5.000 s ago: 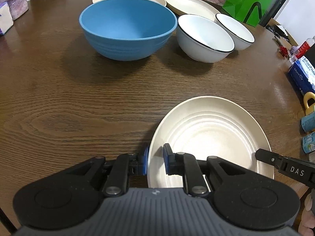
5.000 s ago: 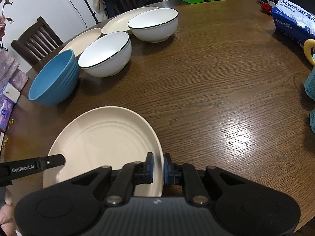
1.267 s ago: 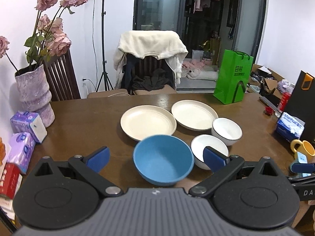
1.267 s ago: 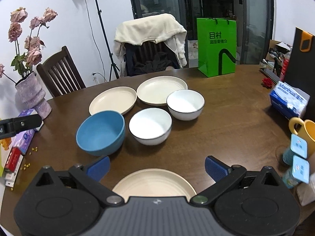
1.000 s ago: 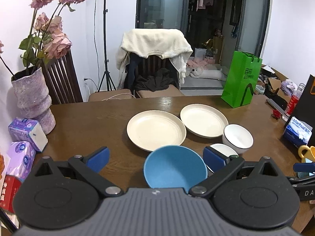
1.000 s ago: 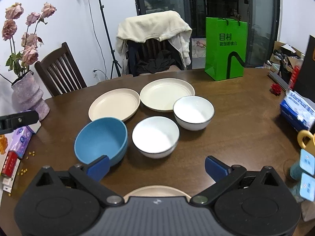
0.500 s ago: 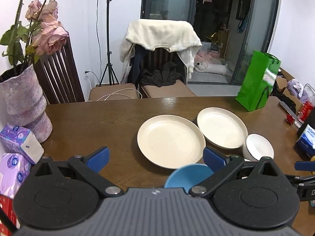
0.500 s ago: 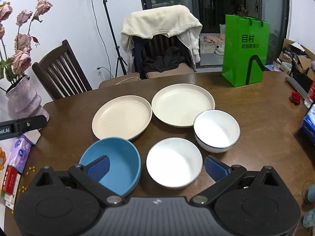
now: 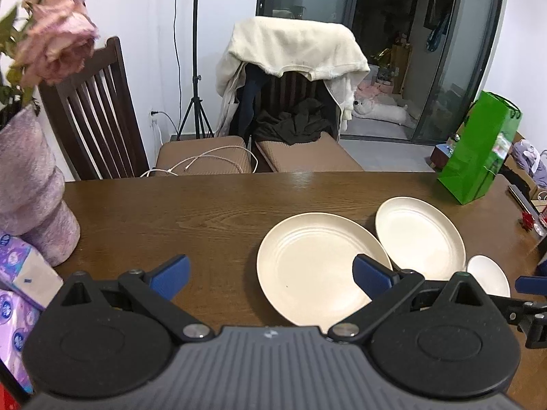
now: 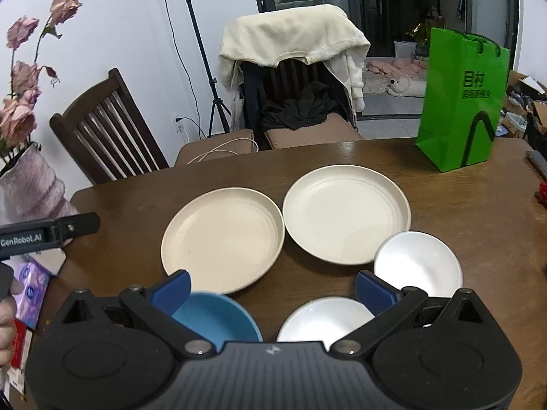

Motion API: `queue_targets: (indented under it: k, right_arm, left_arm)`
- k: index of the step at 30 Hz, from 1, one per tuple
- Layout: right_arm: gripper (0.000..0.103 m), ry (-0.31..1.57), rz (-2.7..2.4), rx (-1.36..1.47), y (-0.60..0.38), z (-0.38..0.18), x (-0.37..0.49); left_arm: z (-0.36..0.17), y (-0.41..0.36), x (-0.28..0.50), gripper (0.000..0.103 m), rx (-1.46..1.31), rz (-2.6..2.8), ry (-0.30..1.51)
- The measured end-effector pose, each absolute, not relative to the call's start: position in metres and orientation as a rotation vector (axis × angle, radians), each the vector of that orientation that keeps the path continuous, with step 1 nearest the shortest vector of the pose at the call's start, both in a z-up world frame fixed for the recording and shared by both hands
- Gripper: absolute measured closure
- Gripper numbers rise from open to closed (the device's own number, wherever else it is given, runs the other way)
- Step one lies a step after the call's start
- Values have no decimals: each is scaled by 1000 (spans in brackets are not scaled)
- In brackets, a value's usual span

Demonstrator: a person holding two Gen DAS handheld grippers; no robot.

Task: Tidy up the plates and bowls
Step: 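Move both open grippers back toward the blue bowl and white bowls, then close both grippers on the rim of a cream plate beyond the bowls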

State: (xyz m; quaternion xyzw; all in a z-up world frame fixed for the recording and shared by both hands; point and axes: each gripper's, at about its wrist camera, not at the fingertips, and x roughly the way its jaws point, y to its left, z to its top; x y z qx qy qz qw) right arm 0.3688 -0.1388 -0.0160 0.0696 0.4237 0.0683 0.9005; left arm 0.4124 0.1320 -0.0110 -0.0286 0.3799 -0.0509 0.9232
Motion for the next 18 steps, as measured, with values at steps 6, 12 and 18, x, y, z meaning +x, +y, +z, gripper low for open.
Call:
queue_targets:
  k: [6,12,18]
  right_arm:
    - [1,897,157,169,-127,-32,402]
    - [2,934,154,176,-115,-52,432]
    - [6,993,123,207,-111,-75,454]
  left_arm:
    - [-31,136,443,0,-69,-97,813]
    - [-55,141,469,0,-90,-87,855]
    - [-82,147,492,0,-110,-77,916]
